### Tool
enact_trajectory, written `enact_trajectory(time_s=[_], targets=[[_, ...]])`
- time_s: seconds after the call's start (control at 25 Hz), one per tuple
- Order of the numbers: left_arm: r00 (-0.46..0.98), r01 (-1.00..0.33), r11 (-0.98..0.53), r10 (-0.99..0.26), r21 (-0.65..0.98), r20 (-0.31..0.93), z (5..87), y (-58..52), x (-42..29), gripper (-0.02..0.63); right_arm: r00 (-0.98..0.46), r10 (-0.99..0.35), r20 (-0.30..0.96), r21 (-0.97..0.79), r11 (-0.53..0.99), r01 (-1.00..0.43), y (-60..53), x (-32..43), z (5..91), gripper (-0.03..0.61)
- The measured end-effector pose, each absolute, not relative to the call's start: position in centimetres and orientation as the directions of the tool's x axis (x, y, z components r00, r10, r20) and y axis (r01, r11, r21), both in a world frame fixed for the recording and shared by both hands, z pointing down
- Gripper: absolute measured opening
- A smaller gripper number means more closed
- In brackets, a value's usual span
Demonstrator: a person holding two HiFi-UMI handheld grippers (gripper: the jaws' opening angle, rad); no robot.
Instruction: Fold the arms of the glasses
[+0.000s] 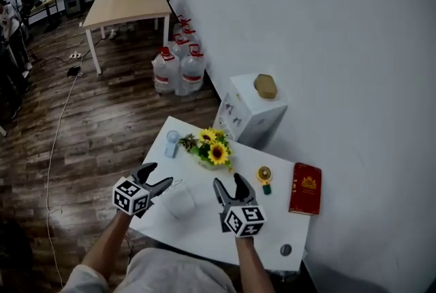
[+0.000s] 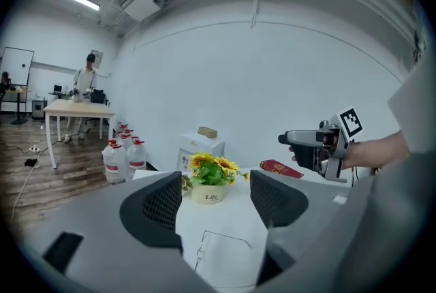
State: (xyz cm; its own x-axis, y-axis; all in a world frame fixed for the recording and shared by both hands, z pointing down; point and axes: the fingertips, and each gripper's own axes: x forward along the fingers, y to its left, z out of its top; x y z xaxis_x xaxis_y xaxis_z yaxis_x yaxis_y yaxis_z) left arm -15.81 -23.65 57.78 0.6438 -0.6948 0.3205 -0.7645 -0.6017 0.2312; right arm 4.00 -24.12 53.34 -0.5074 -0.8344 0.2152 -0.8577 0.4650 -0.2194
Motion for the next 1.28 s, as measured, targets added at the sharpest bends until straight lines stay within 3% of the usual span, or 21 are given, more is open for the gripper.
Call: enact_trajectory(time_s=[0.4, 0.68, 0.96, 1.28], targets=[[0.77, -0.635, -0.687, -0.526, 0.353, 0.361, 62.2, -27.6, -17.1, 0.307, -0.413, -0.865, 0.286, -0.228, 0.357, -0.906, -23.8, 3.3, 57.6, 0.282], [0.85, -0.504, -0.702, -0.297, 0.504, 0.436, 67.3, -26.9, -15.9, 0.307, -0.385, -0.856, 0.344, -0.236, 0.318, -0.918, -22.8, 4.6, 60.2, 0.282], [0.905, -0.365, -0.624, -0.065, 0.691, 0.42, 71.3, -25.8, -14.7, 0.305, -0.389, -0.839, 0.379, -0.25, 0.312, -0.917, -23.3, 5.1, 61.6, 0.275], [0.909, -0.335, -0.498, 0.052, 0.8, 0.413, 74.8, -26.6, -14.2, 0.275, -0.391, -0.819, 0.42, -0.266, 0.301, -0.916, -23.5, 5.8, 63.7, 0.267]])
